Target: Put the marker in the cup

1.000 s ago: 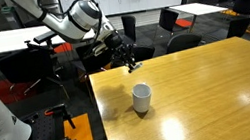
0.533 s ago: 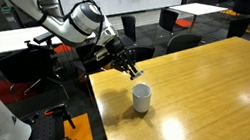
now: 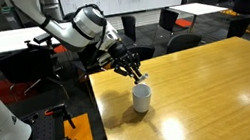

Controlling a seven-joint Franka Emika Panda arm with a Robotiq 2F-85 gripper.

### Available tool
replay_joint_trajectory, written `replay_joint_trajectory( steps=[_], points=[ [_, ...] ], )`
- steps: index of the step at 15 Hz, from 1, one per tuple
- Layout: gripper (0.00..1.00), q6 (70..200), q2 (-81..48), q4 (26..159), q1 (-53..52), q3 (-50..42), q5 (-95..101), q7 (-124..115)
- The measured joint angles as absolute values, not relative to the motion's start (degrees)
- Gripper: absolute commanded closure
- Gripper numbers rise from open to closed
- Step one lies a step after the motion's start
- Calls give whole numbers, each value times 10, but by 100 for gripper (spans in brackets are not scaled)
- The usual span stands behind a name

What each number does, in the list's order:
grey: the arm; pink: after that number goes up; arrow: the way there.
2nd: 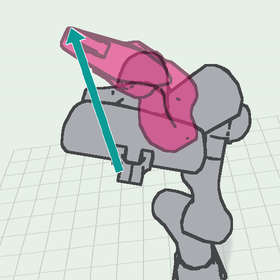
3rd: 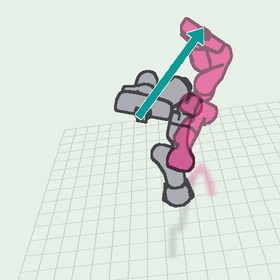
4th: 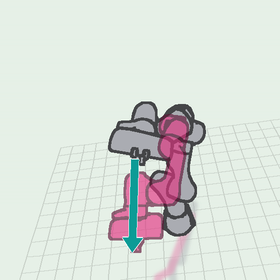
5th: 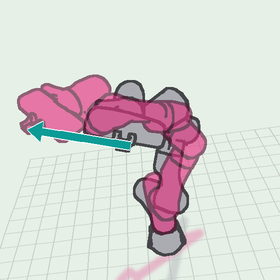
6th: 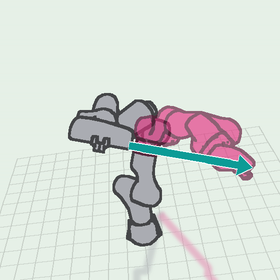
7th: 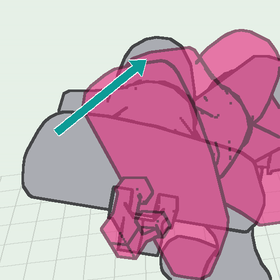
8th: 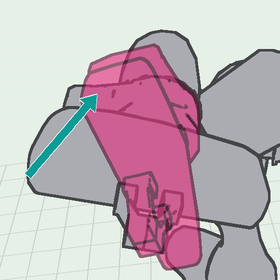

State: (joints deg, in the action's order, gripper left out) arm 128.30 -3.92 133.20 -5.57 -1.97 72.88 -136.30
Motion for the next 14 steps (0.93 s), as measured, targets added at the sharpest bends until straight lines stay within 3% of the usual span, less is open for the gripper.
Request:
replay_joint_trajectory(
  steps=[13, 14],
  points=[
    [95, 1284, -120, 1292, -50, -11, 833, -1400],
    [57, 1284, -126, 1287, -49, -10, 834, -1400]
  ],
)
